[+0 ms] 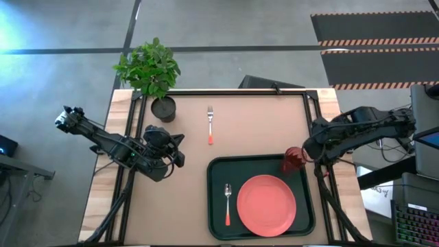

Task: Pick and place plate/cup/fork/spoon on tray
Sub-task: Move the black tray to the center of the table

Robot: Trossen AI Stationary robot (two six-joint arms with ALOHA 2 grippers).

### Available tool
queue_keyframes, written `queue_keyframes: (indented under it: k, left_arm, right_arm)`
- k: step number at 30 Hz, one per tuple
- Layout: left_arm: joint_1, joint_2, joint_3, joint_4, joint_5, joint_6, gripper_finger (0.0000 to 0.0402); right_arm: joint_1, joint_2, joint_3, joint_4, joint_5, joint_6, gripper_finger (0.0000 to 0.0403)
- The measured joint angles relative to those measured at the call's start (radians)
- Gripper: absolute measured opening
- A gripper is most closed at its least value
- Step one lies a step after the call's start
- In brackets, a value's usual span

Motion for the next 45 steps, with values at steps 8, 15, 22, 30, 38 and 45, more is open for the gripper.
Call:
queue_keyframes:
  k: [8,15,22,30,38,45]
  left_arm:
    - [0.000,0.000,0.000,0.001,0.000,0.000,0.0000]
    - [0.000,0.000,-0.001,0.000,0.000,0.000,0.0000]
    - [0.011,0.000,-0.004,-0.001,0.000,0.001,0.0000]
    - [0.134,0.008,-0.047,-0.017,0.140,0.001,0.0000]
    - [0.287,0.123,-0.258,0.507,0.439,0.170,0.0000]
    - [0.345,0.373,-0.332,0.889,0.649,0.209,0.0000]
  right_arm:
    - [0.000,-0.118,-0.262,-0.001,-0.191,0.097,0.0008]
    - [0.000,-0.126,-0.364,0.006,-0.233,0.130,0.0008]
    - [0.000,-0.120,-0.362,0.038,-0.209,0.094,0.0008]
    - [0.000,-0.148,-0.165,0.042,0.078,0.076,0.0008]
    - [0.000,-0.132,0.120,0.089,0.383,-0.104,0.0008]
    - [0.000,-0.130,0.211,0.103,0.445,-0.202,0.0008]
